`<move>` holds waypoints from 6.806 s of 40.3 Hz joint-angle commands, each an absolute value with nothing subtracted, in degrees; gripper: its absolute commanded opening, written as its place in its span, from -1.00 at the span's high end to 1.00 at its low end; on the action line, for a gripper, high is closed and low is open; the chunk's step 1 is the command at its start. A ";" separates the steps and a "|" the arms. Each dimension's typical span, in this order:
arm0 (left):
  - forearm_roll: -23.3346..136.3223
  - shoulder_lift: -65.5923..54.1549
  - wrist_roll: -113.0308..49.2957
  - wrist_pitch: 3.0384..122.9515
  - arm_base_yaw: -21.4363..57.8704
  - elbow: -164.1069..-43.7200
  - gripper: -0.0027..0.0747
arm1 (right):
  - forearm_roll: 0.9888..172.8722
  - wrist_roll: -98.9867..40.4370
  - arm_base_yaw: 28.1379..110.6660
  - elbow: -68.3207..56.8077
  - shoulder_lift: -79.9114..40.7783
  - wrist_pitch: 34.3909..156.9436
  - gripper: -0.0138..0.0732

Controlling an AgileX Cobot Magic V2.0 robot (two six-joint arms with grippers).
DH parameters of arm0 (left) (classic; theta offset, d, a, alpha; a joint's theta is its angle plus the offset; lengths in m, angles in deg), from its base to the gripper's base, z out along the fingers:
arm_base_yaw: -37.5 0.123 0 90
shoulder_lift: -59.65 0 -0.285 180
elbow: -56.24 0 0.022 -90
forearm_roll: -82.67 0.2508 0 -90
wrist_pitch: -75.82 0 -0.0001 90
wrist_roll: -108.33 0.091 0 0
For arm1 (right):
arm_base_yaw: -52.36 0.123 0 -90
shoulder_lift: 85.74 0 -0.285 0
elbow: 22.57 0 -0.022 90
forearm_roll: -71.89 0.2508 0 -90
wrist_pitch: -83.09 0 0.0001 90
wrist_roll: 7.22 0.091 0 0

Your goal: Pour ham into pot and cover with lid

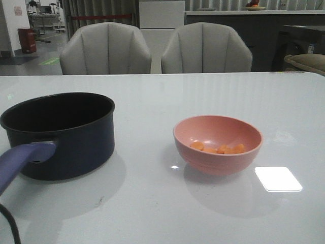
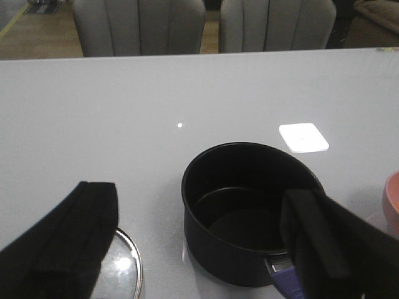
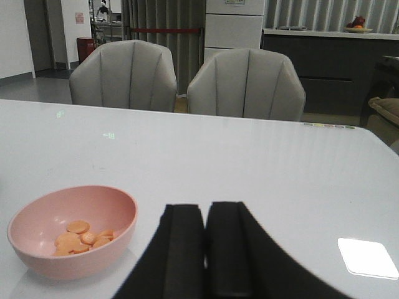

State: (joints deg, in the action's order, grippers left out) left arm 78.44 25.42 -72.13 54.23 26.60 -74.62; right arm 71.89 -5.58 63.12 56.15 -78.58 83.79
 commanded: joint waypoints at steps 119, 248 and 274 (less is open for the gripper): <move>75.39 42.05 -72.42 69.40 24.19 -64.63 -0.58 | 94.36 -17.90 71.98 -22.75 18.27 116.24 0.37; 75.39 42.05 -72.42 69.40 24.19 -64.63 -0.58 | 95.14 -28.45 63.51 -18.15 14.47 117.54 0.37; 75.39 42.05 -72.42 69.40 24.19 -64.63 -0.58 | 96.93 -27.67 61.85 -18.28 28.19 117.14 -0.14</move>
State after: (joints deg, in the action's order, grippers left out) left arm 75.93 42.78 -72.13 64.49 24.59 -63.12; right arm 95.75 -27.64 62.20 -16.60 31.03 118.95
